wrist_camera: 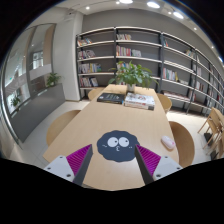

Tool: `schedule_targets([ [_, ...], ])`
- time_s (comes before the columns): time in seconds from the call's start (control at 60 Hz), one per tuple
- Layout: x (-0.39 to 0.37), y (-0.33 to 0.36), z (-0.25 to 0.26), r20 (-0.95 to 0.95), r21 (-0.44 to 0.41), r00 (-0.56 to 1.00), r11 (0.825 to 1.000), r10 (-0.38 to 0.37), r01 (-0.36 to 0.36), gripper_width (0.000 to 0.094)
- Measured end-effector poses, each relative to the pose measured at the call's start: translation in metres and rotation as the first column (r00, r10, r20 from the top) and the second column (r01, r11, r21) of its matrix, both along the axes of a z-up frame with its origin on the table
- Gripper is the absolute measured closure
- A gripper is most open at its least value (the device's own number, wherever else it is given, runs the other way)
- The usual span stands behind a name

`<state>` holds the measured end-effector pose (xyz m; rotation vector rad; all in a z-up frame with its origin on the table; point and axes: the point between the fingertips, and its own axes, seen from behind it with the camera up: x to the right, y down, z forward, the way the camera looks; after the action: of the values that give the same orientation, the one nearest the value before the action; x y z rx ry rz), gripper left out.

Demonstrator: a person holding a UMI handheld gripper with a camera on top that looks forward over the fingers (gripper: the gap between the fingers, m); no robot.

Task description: Arrange mouse

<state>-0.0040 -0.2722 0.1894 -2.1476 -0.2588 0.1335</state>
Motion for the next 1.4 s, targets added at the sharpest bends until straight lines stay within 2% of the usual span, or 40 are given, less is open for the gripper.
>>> schedule_targets([
  [0.083, 0.021, -0.003, -0.013, 0.01, -0.036, 0.999, 0.998, -0.044, 0.045, 0.0079],
  [0.183, 0.079, 0.018, -0.07, 0.03, -0.07, 0.995, 0.993, -0.094, 0.096, 0.008],
  [0.2, 0.069, 0.005, -0.051, 0.038, -0.088, 0.993, 0.99, -0.108, 0.11, 0.0081],
  [0.317, 0.142, 0.02, -0.108, 0.076, -0.136, 0.985, 0.977, -0.157, 0.166, 0.0081],
  [0.35, 0.151, 0.014, -0.099, 0.089, -0.157, 0.981, 0.97, -0.175, 0.187, 0.0082],
  [0.4, 0.183, 0.028, -0.128, 0.102, -0.16, 0.975, 0.964, -0.199, 0.213, 0.0082],
  [0.6, 0.265, 0.072, -0.165, 0.149, -0.192, 0.955, 0.94, -0.257, 0.283, 0.0081],
  [0.767, 0.3, 0.118, -0.19, 0.166, -0.215, 0.956, 0.938, -0.24, 0.273, 0.0085],
  [0.883, 0.303, 0.156, -0.191, 0.14, -0.198, 0.967, 0.951, -0.212, 0.237, 0.0095],
  [1.05, 0.314, 0.2, -0.191, 0.143, -0.19, 0.971, 0.958, -0.191, 0.216, 0.0105],
  [1.167, 0.32, 0.221, -0.193, 0.108, -0.213, 0.971, 0.949, -0.216, 0.234, 0.0195],
  [1.25, 0.316, 0.227, -0.196, 0.066, -0.236, 0.97, 0.941, -0.234, 0.243, 0.0328],
  [1.267, 0.315, 0.228, -0.196, 0.06, -0.241, 0.97, 0.94, -0.236, 0.243, 0.0321],
  [1.283, 0.314, 0.228, -0.196, 0.055, -0.245, 0.97, 0.939, -0.237, 0.243, 0.0391],
  [1.4, 0.311, 0.228, -0.195, 0.072, -0.253, 0.969, 0.935, -0.237, 0.248, 0.0452],
])
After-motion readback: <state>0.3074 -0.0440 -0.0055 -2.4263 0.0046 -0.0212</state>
